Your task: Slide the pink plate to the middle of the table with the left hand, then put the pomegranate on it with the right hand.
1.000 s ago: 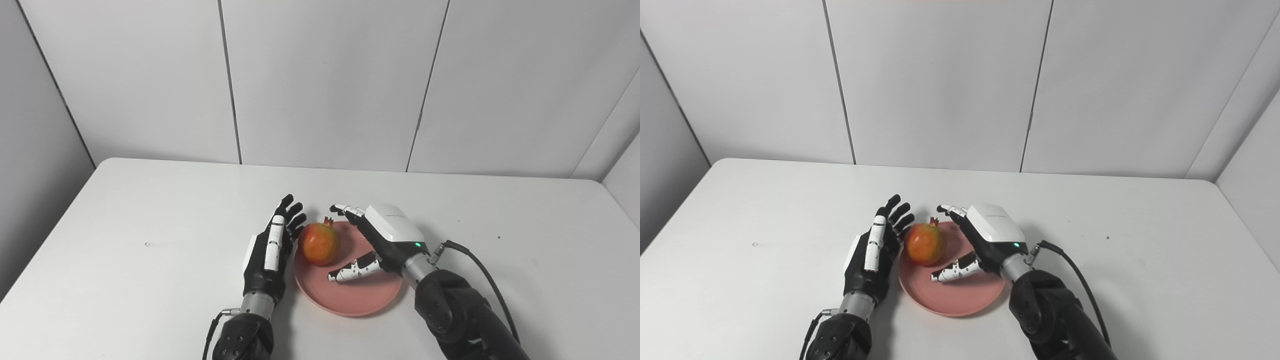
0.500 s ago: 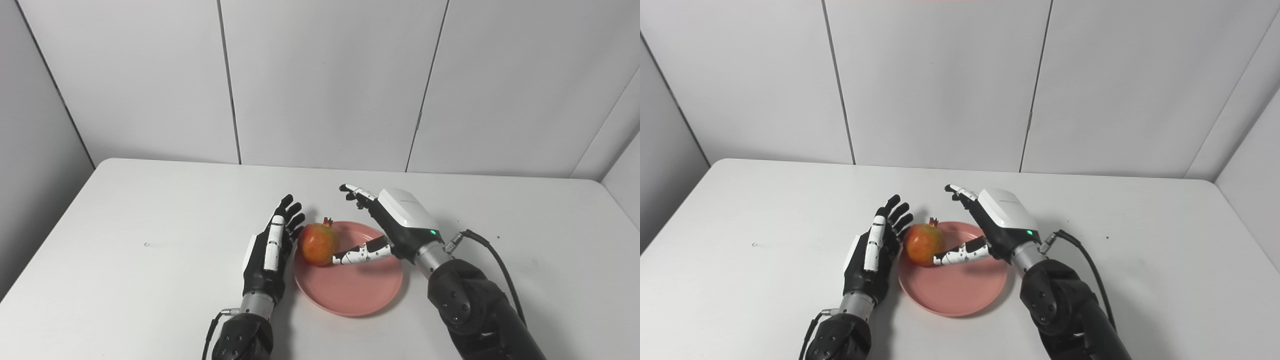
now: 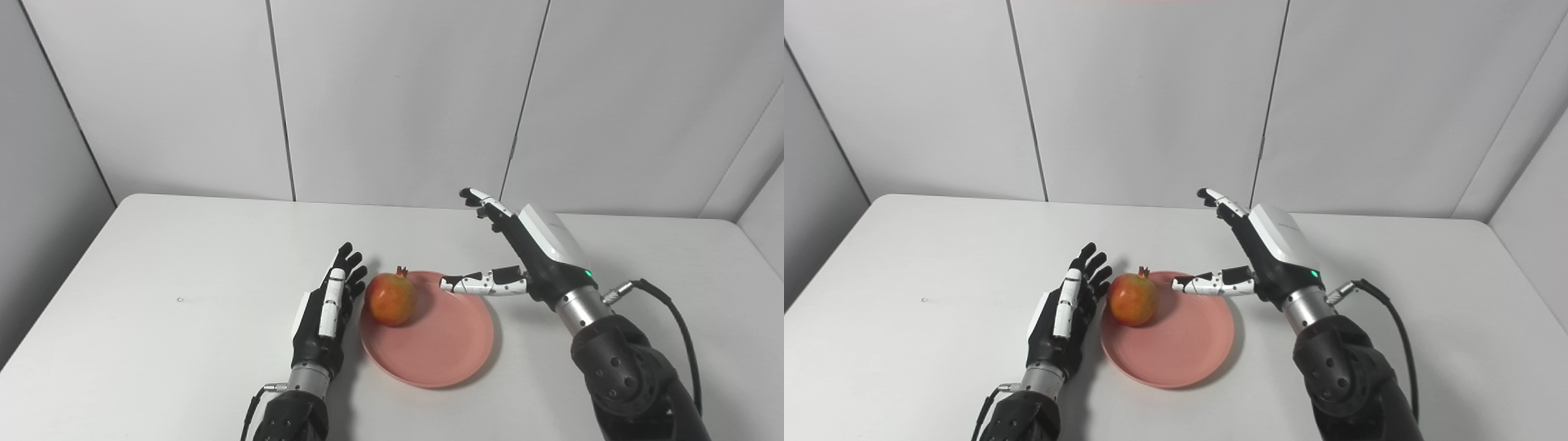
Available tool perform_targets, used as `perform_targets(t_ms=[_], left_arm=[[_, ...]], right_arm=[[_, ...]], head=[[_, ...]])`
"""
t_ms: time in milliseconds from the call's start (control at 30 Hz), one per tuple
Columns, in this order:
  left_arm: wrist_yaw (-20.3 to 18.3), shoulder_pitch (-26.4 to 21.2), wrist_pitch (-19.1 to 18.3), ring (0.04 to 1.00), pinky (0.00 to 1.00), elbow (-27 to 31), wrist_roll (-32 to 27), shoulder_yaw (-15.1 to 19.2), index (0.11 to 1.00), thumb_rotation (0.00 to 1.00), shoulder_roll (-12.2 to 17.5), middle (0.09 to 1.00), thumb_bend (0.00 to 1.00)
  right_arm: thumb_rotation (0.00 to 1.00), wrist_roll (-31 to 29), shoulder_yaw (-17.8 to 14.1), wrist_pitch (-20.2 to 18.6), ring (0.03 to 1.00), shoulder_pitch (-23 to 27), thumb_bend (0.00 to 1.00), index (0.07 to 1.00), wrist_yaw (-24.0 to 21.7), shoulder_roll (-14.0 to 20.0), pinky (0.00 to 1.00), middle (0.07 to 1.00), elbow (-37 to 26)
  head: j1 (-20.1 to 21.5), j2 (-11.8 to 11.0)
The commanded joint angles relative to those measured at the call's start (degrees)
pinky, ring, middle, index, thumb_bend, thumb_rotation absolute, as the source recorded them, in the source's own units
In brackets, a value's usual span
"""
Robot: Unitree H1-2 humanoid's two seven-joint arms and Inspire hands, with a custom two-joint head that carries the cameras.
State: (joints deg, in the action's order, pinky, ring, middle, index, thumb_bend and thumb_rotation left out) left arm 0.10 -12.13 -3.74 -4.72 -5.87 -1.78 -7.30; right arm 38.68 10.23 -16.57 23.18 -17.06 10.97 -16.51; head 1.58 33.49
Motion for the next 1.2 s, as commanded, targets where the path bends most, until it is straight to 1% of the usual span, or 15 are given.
perform_targets(t_ms=[0, 33, 67, 133, 233, 267, 333, 400, 533, 667, 767, 833, 900, 1067, 1167], left_arm=[[-0.6, -0.9, 0.7, 0.952, 0.96, 2.1, 0.8, -0.6, 0.962, 1.0, 0.3, 0.973, 0.43], [-0.7, -0.8, 0.7, 0.965, 0.98, 2.6, 1.0, -0.8, 0.976, 1.0, 0.5, 0.987, 0.43], [-0.6, -0.8, 0.6, 0.967, 0.98, 3.1, 1.6, -1.1, 0.978, 1.0, 0.8, 0.988, 0.43], [-0.5, -0.7, 0.3, 0.974, 0.99, 3.9, 2.4, -1.5, 0.99, 1.0, 1.1, 0.996, 0.44], [-0.6, -0.5, -0.1, 0.984, 1.0, 4.7, 3.3, -1.9, 0.999, 1.0, 1.5, 1.0, 0.43], [-0.7, -0.4, 0.0, 0.99, 1.0, 4.9, 3.4, -2.0, 1.0, 1.0, 1.8, 1.0, 0.43], [-1.0, -0.2, 0.2, 0.995, 1.0, 5.1, 3.4, -2.2, 1.0, 1.0, 2.3, 1.0, 0.44], [-1.1, -0.1, 0.3, 0.998, 1.0, 5.3, 3.6, -2.4, 1.0, 1.0, 2.6, 1.0, 0.43], [-1.6, 0.3, 0.7, 1.0, 1.0, 5.2, 3.8, -2.6, 1.0, 1.0, 3.3, 1.0, 0.44], [-1.9, 0.8, 0.8, 1.0, 1.0, 5.4, 3.9, -2.8, 1.0, 1.0, 3.8, 1.0, 0.44], [-2.4, 1.0, 1.2, 1.0, 1.0, 5.3, 3.5, -3.0, 1.0, 1.0, 4.2, 1.0, 0.44], [-3.0, 1.2, 2.1, 1.0, 1.0, 4.8, 3.2, -3.3, 1.0, 1.0, 4.6, 1.0, 0.43], [-3.3, 1.3, 2.4, 1.0, 1.0, 4.7, 3.2, -3.3, 1.0, 1.0, 4.6, 1.0, 0.43], [-4.0, 1.5, 2.7, 1.0, 1.0, 4.1, 3.2, -3.4, 1.0, 1.0, 4.7, 1.0, 0.44], [-4.2, 1.7, 1.4, 1.0, 1.0, 4.8, 3.4, -3.7, 1.0, 1.0, 4.6, 1.0, 0.44]], right_arm=[[0.56, -2.0, -2.1, 0.5, 0.843, -0.5, 0.98, 0.893, 3.5, -1.3, 0.76, 0.879, -1.9], [0.62, -3.1, -2.9, 0.7, 0.856, -1.6, 0.94, 0.903, 4.6, -2.1, 0.77, 0.892, -1.9], [0.63, -4.4, -3.7, 1.2, 0.857, -2.9, 0.94, 0.904, 5.8, -2.8, 0.77, 0.893, -1.8], [0.72, -6.0, -4.6, 2.1, 0.872, -4.4, 0.9, 0.911, 7.4, -3.5, 0.79, 0.904, -1.6], [0.86, -7.9, -5.3, 3.6, 0.873, -6.2, 0.85, 0.911, 9.5, -4.2, 0.8, 0.907, -1.2], [0.94, -9.2, -5.7, 3.8, 0.876, -7.3, 0.79, 0.911, 10.2, -4.8, 0.8, 0.906, -1.0], [0.98, -12.9, -6.5, 4.7, 0.877, -9.4, 0.74, 0.915, 11.3, -6.2, 0.81, 0.908, -0.5], [1.0, -18.0, -7.9, 5.4, 0.902, -10.9, 0.67, 0.929, 11.7, -7.8, 0.85, 0.928, 0.1], [1.0, -25.3, -9.3, 5.2, 0.944, -12.8, 0.66, 0.958, 12.0, -10.2, 0.89, 0.965, 1.7], [1.0, -33.3, -10.5, 8.5, 0.986, -14.2, 0.55, 0.997, 11.2, -11.7, 0.96, 0.998, 4.7], [1.0, -35.1, -10.1, 9.5, 0.991, -14.5, 0.5, 1.0, 11.2, -12.0, 0.97, 1.0, 5.8], [1.0, -35.9, -9.7, 9.7, 0.999, -14.8, 0.35, 1.0, 11.3, -12.2, 0.98, 1.0, 6.6], [1.0, -36.0, -9.3, 9.7, 0.992, -15.0, 0.29, 1.0, 11.7, -12.4, 0.97, 1.0, 7.0], [1.0, -36.6, -9.0, 10.7, 0.996, -15.3, 0.28, 1.0, 12.2, -13.1, 0.98, 1.0, 8.2], [1.0, -37.2, -9.2, 10.7, 0.996, -15.2, 0.27, 1.0, 12.4, -13.2, 0.99, 1.0, 8.3]], head=[[-0.1, 0.1], [0.0, 0.0], [0.1, -0.1], [0.3, -0.1], [0.3, -0.1], [0.7, -0.2], [1.0, -0.3], [1.0, -0.3], [1.5, -0.6], [2.2, -0.8], [2.7, -1.0], [2.7, -1.0], [2.7, -1.0], [2.4, -0.9], [2.2, -1.0]])
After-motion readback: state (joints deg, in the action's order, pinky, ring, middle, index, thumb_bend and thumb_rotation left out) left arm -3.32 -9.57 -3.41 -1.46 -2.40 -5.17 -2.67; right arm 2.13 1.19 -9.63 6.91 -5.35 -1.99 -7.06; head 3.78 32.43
